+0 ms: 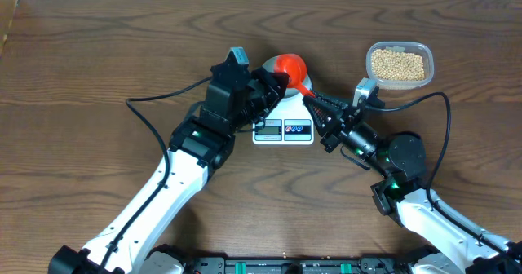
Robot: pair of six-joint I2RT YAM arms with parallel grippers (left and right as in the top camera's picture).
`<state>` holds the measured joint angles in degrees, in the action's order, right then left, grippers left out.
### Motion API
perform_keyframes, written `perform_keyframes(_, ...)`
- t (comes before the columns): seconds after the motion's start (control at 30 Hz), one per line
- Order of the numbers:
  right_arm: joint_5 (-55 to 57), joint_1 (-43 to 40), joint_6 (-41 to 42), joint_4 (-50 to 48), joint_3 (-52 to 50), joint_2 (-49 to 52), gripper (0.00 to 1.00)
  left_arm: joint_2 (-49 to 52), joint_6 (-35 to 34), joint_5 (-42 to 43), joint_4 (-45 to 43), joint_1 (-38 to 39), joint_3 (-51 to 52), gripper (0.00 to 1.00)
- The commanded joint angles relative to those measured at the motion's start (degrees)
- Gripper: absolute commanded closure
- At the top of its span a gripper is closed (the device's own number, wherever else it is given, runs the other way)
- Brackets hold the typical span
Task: Scoop item into bowl and weigh 50g on scale
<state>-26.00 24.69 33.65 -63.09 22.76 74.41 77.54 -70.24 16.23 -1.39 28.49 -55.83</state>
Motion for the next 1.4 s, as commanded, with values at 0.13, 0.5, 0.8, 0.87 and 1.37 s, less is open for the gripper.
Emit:
perform_keyframes(0.13, -0.09, 0.28, -0.76, -0.15, 1.25, 0.24, 0.97, 0.07, 1.22, 0.26, 0.57, 0.22, 0.11, 0.93)
perform_keyframes(0.5, -0.09, 0.28, -0.76, -0.15, 1.25, 0.24, 0.99, 0.07, 1.2, -0.02, 0.94, 0.2, 0.11, 0.91)
perform_keyframes(0.8, 7.52, -0.07, -1.62, 2.16, 1.25, 0.24, 0.99, 0.07, 1.18, -3.67, 0.92, 0.2, 0.11, 0.56)
perform_keyframes(0.87, 9.94, -0.2, -1.75, 2.67, 1.25, 0.24, 0.99, 0.04, 1.18, -4.52, 0.92, 0.2, 0.11, 0.56)
perform_keyframes(1.37, 17.92, -4.39, -9.07, 3.28, 2.32, 0.24, 0.99, 0.04, 9.18, -11.45, 2.51, 0.2, 0.11, 0.32)
